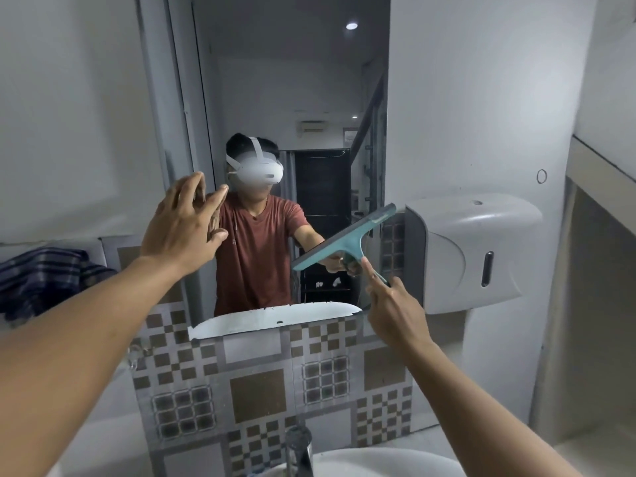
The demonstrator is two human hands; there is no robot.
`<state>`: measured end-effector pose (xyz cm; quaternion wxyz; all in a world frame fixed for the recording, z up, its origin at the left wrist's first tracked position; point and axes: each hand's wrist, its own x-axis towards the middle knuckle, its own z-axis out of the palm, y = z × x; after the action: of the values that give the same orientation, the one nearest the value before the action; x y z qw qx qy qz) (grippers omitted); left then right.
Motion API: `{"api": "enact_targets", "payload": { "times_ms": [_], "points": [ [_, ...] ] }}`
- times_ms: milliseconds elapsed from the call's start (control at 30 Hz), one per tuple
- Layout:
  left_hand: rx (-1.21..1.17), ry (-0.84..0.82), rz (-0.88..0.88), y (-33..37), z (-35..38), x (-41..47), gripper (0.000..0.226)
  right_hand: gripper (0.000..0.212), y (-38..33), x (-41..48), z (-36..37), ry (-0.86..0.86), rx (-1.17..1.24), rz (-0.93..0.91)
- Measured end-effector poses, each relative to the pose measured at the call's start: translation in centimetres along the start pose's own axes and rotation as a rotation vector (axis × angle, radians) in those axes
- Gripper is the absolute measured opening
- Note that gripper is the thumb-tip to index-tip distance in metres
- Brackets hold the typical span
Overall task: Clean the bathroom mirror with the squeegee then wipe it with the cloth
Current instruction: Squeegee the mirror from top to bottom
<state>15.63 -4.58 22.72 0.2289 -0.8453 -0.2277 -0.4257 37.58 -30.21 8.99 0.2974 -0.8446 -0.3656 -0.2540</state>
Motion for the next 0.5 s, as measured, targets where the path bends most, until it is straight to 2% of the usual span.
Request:
{"api": "enact_targets", "payload": {
  "times_ms": [133,333,500],
  "points": [
    [-0.004,-0.003,0.008,0.0,0.0,0.0,0.085,0.061,-0.8,-1.1,1.0,-0.031,0.087,0.089],
    [0.003,0.005,0.029,-0.4,-0.2,-0.1,0.083,0.060,-2.0,-3.2,3.6,-0.032,0.228,0.155],
    [0.007,0.004,0.040,-0.6,-0.4,-0.2,0.081,0.063,-2.7,-4.8,5.6,-0.099,0.332,0.214]
  ]
}}
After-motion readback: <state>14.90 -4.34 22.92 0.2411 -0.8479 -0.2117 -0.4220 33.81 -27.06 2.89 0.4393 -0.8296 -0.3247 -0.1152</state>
